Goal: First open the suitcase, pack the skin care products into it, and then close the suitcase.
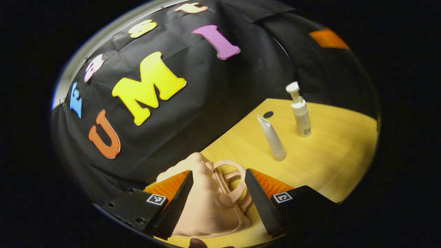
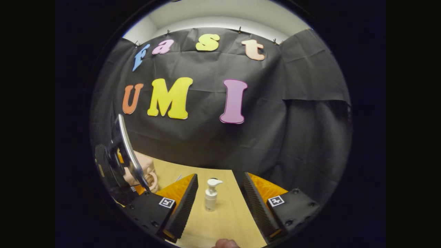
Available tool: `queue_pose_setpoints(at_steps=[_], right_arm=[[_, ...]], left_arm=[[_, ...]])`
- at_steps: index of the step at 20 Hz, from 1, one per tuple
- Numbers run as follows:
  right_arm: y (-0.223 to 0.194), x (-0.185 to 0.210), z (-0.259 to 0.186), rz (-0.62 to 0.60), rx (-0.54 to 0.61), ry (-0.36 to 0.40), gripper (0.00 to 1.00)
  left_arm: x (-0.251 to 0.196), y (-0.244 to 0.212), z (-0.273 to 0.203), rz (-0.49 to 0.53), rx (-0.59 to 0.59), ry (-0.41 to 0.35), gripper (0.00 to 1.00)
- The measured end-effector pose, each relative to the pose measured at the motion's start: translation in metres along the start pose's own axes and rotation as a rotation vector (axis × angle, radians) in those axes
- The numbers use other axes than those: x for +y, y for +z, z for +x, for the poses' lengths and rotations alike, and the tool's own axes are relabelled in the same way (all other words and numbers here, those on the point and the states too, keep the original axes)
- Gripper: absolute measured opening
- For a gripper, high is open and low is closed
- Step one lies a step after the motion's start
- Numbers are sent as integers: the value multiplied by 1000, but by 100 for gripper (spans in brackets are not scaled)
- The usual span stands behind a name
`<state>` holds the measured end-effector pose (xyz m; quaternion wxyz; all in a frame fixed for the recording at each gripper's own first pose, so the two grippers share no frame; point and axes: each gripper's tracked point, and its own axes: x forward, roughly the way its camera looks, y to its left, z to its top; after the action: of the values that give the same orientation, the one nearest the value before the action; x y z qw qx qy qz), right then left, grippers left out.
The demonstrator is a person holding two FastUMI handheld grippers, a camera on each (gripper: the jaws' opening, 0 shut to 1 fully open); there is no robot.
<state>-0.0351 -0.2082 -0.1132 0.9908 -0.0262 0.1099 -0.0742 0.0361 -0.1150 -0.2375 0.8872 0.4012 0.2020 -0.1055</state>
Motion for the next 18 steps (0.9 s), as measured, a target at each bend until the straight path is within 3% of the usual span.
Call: queue_pose_setpoints(at_steps=[3, 7, 14, 16, 18], right_arm=[[-6, -15, 8, 8, 7, -8, 79], [-13, -36, 14, 38, 15, -37, 79], [-26, -52, 13, 76, 47, -54, 79], [-27, -49, 9, 82, 49, -51, 79], [-23, -42, 8, 84, 42, -40, 79]], left_arm=[[-20, -21, 27, 133, 71, -37, 93], [-21, -35, 44, 241, 152, 0, 81], [-19, -50, 66, 289, 247, 6, 63], [-22, -61, 70, 322, 301, -13, 55], [-23, -64, 71, 368, 331, -18, 33]])
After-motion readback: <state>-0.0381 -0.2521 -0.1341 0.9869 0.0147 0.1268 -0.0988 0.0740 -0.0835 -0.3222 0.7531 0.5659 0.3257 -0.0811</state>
